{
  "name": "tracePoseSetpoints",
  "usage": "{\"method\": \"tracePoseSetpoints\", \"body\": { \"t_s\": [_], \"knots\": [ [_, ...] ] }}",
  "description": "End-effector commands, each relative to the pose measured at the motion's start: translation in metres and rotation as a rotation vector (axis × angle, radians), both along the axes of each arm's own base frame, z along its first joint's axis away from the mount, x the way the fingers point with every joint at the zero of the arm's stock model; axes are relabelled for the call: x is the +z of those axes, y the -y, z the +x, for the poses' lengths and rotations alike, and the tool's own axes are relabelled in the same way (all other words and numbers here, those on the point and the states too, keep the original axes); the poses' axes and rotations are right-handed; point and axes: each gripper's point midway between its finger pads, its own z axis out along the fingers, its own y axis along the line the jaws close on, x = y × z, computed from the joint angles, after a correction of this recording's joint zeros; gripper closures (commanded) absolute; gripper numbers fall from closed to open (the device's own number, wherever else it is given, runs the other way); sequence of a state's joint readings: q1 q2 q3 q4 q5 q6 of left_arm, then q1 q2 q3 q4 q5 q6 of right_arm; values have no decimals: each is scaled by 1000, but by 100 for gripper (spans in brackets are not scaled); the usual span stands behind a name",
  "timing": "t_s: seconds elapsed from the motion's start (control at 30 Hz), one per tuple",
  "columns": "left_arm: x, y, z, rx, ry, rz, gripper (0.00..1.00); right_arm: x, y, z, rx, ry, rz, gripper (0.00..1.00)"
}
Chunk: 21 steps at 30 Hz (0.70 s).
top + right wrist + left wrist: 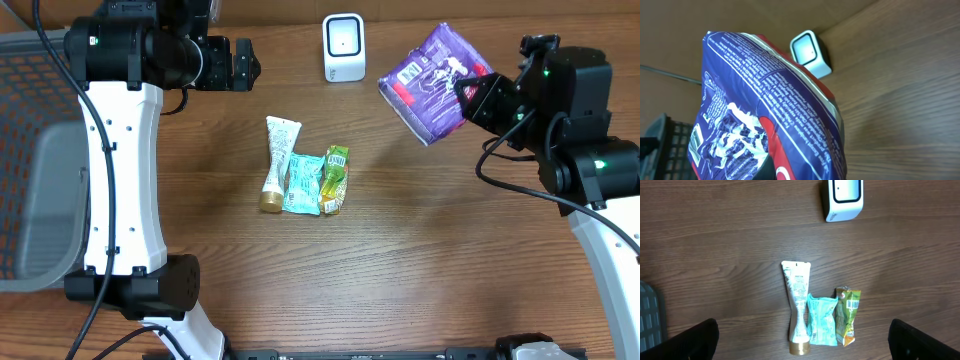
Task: Scan the item barcode
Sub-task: 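Lift the purple box and carry it toward the white scanner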
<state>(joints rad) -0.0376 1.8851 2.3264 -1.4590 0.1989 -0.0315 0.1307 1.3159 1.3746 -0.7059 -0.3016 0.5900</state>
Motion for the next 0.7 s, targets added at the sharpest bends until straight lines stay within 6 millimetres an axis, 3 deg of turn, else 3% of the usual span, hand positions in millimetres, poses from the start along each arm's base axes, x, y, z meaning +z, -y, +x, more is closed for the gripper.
{"method": "tracePoseSetpoints", "body": {
  "t_s": [0.0,0.43,0.67],
  "knots": [
    [7,2,-1,8,16,-17,0,24,-5,-1,8,50,51,96],
    [7,2,-1,8,16,-17,0,27,-4,4,50,114,-25,96],
    [7,2,-1,8,16,-17,0,12,4,34,-29,144,-186,96]
  ]
}}
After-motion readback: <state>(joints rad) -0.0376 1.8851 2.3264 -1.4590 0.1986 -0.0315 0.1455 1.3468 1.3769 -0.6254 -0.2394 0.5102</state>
